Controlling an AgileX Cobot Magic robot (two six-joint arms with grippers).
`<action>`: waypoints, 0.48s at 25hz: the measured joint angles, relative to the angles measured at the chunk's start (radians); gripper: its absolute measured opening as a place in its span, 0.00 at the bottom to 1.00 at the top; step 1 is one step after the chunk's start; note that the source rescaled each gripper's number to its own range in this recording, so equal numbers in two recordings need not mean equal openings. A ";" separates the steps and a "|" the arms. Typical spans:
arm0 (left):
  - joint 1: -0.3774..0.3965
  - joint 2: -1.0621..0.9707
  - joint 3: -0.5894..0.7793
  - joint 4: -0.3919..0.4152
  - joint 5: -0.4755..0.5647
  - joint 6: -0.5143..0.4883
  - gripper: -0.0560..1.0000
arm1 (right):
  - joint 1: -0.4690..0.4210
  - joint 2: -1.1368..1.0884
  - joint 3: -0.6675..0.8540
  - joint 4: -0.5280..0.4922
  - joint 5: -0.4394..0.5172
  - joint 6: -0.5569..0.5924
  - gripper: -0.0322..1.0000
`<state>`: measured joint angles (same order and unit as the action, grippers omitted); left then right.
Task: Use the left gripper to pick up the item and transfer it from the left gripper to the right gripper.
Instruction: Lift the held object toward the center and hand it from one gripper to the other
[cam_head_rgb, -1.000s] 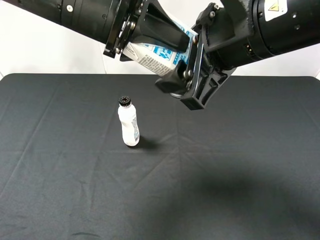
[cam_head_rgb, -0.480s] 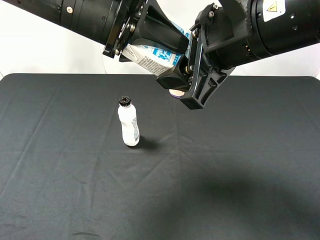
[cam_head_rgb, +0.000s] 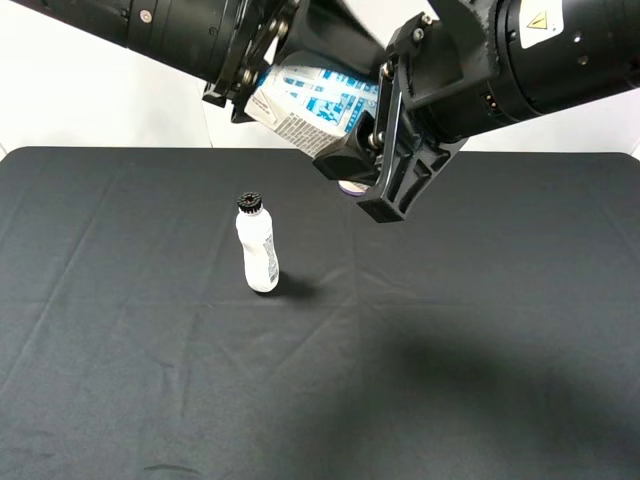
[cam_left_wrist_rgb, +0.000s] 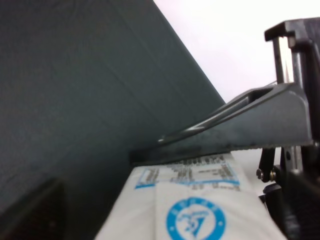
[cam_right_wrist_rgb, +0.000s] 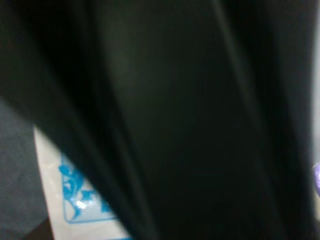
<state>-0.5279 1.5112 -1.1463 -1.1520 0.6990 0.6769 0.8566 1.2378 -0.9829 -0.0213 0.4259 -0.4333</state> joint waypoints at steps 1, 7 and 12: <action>0.000 0.000 0.000 0.000 0.000 0.000 0.88 | 0.000 0.000 0.000 0.001 0.000 0.000 0.03; 0.000 0.000 0.000 0.000 0.004 0.000 0.96 | 0.000 0.000 0.000 0.001 0.000 0.000 0.03; 0.005 0.000 0.000 0.000 0.026 0.000 0.96 | 0.000 0.000 0.000 0.001 0.000 0.000 0.03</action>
<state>-0.5226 1.5112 -1.1463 -1.1520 0.7252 0.6769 0.8566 1.2378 -0.9829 -0.0201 0.4259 -0.4333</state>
